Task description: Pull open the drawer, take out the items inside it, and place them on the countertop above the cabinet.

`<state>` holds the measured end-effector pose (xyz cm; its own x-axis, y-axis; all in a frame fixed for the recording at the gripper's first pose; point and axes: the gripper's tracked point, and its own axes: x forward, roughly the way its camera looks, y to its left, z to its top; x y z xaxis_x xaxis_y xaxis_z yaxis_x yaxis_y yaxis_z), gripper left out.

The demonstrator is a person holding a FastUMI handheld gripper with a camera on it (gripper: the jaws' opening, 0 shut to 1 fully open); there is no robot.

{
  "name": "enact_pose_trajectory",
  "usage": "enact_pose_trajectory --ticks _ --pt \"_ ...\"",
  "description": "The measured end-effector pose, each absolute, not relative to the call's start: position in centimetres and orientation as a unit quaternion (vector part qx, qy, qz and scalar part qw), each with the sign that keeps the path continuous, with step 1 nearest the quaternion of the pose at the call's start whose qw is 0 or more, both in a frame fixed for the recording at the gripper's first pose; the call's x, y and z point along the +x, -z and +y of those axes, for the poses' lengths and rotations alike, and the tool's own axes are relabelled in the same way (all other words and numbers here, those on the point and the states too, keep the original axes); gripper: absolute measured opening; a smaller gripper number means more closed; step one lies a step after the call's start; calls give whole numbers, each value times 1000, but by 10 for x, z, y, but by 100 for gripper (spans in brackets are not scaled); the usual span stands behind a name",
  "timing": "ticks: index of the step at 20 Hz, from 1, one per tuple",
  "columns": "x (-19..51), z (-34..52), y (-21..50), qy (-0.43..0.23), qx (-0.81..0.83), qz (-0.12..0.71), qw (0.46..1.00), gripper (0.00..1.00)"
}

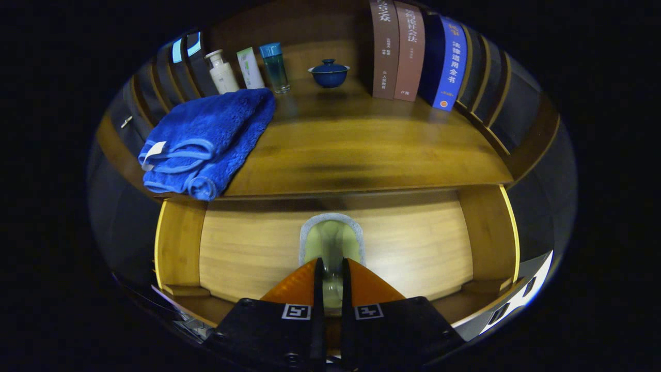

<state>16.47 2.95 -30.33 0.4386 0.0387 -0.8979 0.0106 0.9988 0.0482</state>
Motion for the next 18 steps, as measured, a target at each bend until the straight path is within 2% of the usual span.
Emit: enact_pose_trajectory --ticks 10,18 --pt "146 35 218 -22 34 486 873 16" --pt "236 36 174 -9 15 459 888 16"
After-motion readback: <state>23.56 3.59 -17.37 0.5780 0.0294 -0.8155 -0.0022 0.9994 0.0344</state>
